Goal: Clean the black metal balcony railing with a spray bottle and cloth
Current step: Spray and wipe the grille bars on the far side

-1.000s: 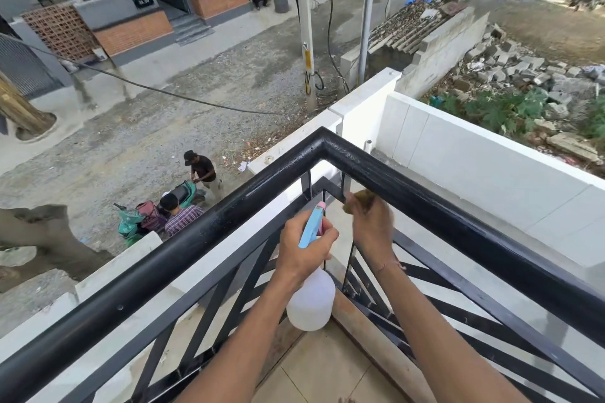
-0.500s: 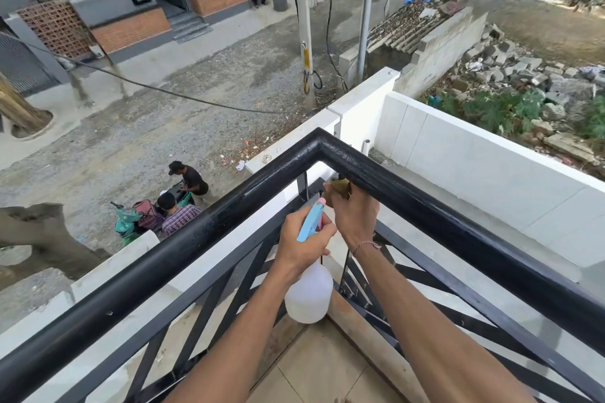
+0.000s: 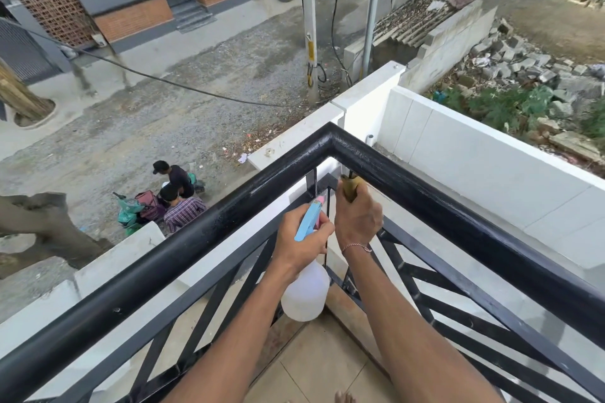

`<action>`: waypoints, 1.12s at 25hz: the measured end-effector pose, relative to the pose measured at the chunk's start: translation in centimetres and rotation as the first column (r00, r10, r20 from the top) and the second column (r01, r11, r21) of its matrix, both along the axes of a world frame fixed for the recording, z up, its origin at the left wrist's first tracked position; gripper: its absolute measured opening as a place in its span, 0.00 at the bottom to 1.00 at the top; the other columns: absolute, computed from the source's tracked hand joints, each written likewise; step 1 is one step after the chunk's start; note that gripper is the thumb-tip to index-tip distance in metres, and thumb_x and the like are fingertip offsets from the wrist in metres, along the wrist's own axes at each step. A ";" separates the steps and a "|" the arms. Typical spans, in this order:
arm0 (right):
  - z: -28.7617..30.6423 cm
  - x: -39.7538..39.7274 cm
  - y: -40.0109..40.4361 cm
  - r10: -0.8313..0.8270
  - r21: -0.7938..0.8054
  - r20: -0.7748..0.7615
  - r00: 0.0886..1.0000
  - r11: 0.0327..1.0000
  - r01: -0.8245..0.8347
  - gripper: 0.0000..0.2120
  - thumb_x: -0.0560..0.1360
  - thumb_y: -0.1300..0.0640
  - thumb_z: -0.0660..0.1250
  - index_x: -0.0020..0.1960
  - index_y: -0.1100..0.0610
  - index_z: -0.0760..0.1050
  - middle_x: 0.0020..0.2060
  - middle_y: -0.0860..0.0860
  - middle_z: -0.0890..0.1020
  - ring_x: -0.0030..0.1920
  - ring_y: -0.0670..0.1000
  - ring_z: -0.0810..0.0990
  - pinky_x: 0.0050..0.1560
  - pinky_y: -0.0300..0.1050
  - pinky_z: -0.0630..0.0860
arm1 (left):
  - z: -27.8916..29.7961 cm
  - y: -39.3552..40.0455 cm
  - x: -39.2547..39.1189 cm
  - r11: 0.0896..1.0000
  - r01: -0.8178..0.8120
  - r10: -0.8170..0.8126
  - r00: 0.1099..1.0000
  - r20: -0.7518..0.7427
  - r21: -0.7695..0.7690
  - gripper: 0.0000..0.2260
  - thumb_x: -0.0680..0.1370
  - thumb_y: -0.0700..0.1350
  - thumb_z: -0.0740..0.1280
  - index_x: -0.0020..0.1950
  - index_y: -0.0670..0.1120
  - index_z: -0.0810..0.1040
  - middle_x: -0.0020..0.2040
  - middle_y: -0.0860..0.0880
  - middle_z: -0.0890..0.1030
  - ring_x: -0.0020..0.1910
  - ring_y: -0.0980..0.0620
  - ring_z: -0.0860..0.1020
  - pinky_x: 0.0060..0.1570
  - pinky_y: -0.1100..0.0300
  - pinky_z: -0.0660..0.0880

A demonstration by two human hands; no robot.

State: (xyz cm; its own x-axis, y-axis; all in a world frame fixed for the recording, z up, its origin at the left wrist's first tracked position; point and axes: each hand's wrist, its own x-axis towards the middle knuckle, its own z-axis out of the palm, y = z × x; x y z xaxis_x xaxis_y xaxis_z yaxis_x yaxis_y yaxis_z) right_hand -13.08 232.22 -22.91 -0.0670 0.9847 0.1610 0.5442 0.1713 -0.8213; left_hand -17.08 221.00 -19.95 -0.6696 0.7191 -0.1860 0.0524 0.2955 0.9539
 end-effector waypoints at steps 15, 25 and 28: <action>1.6 0.0 -0.2 -0.027 -0.053 -0.113 0.993 0.998 0.022 0.12 0.78 0.50 0.71 0.48 0.59 0.83 0.40 0.51 0.84 0.37 0.45 0.74 0.48 0.38 0.65 | 1.4 -1.5 -1.7 0.994 0.101 -0.100 0.995 -0.019 0.047 0.06 0.77 0.37 0.71 0.41 0.45 0.78 0.37 0.51 0.77 0.37 0.56 0.79 0.38 0.54 0.84; 0.0 1.9 -2.2 0.137 0.059 -0.021 0.990 0.989 -0.135 0.11 0.79 0.59 0.69 0.61 0.57 0.78 0.40 0.50 0.83 0.37 0.48 0.80 0.46 0.52 0.83 | 1.1 -2.1 -2.5 0.989 0.126 -0.126 0.992 0.002 0.080 0.05 0.77 0.40 0.72 0.43 0.48 0.79 0.37 0.54 0.77 0.40 0.52 0.79 0.39 0.54 0.84; -0.3 1.8 -4.1 0.266 0.184 0.054 0.963 0.945 -0.271 0.19 0.79 0.64 0.68 0.70 0.60 0.73 0.46 0.53 0.84 0.41 0.50 0.81 0.48 0.47 0.83 | 1.3 -2.4 -2.8 0.985 0.136 -0.138 0.990 0.018 0.107 0.07 0.74 0.44 0.72 0.38 0.53 0.78 0.36 0.54 0.77 0.39 0.54 0.79 0.37 0.56 0.82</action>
State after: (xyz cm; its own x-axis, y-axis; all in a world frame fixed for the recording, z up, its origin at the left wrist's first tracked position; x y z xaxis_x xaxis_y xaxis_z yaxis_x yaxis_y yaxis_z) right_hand -11.23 228.10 -23.20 -0.3320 0.8817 0.3351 0.4790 0.4636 -0.7454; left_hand -19.89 218.63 -18.69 -0.5595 0.8201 -0.1204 0.0608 0.1854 0.9808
